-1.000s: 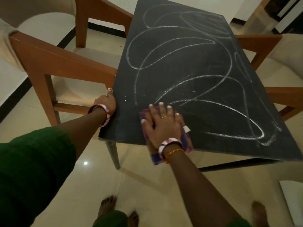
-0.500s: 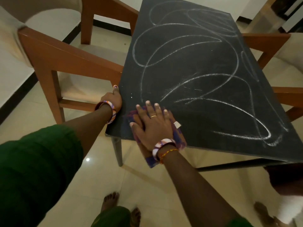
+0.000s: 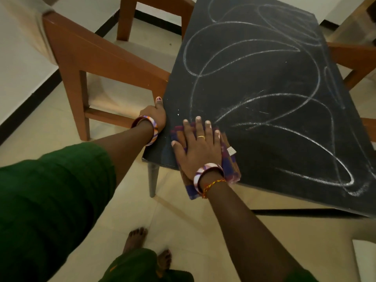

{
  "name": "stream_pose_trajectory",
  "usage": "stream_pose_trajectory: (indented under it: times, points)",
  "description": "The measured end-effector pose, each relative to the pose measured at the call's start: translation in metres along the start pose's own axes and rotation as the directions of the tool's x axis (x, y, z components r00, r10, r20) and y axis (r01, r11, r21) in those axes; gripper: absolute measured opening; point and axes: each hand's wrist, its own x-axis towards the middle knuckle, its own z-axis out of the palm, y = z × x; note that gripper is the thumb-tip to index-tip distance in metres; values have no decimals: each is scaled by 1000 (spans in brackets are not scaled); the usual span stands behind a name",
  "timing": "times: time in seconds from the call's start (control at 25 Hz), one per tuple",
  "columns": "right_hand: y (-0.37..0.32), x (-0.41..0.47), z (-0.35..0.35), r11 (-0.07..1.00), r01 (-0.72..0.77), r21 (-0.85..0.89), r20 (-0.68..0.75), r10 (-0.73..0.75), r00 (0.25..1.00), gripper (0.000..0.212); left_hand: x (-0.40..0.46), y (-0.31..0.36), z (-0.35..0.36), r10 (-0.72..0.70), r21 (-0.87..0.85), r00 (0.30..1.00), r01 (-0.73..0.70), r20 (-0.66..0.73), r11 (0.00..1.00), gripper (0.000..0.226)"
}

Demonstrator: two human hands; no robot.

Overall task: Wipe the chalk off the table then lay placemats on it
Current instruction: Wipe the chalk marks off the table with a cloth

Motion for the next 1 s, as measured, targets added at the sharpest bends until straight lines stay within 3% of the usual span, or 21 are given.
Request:
stream_pose_trajectory:
  times: [0.08,0.16,0.24,0.32,0.4,0.48,0.56,0.6,0.68,0.76,0.84,0.92,1.0]
  points:
    - [25,5,-6,998,20,-55,-21,-21,1000,63,1,-1,0,-4,0,1000,4,7,1000,67]
    - [82,9,-13,975,-192,-108,-81,184,980,63,2,-1,1,-14,-12,1000,14,17,1000,67]
    - [129,11,-27,892,-451,-37,-21,451,892,62,5,0,3,-13,-24,1000,14,25,1000,67]
    - [128,19,-29,827,-562,23,0,562,827,63,7,0,3,-8,-32,1000,9,23,999,67]
    - [78,28,-18,896,-444,16,-28,444,896,65,7,-1,3,-5,-34,1000,6,25,999,67]
    - [16,23,-5,989,-146,-1,-27,146,989,64,4,-1,3,8,-34,1000,-8,6,999,66]
    - [-8,18,-3,998,63,-15,5,-63,998,63,1,0,2,13,-34,1000,-14,-10,999,65]
    - [5,23,-7,997,64,-34,3,-64,998,62,0,0,1,11,-37,1000,-11,-8,999,65]
    - [60,28,-15,988,-128,-85,-66,123,990,61,-1,1,0,-2,-35,1000,3,3,999,64]
    - [123,25,-26,921,-386,-56,-42,385,922,61,-1,1,1,-1,-27,1000,1,7,1000,64]
    - [144,21,-33,835,-550,21,16,550,835,63,1,2,1,3,-27,1000,-3,5,1000,65]
    - [113,27,-25,842,-539,27,-4,539,842,64,3,1,1,-3,-19,1000,3,10,1000,65]
    - [54,32,-13,940,-341,21,-31,342,939,65,3,1,1,4,-14,1000,-4,7,1000,65]
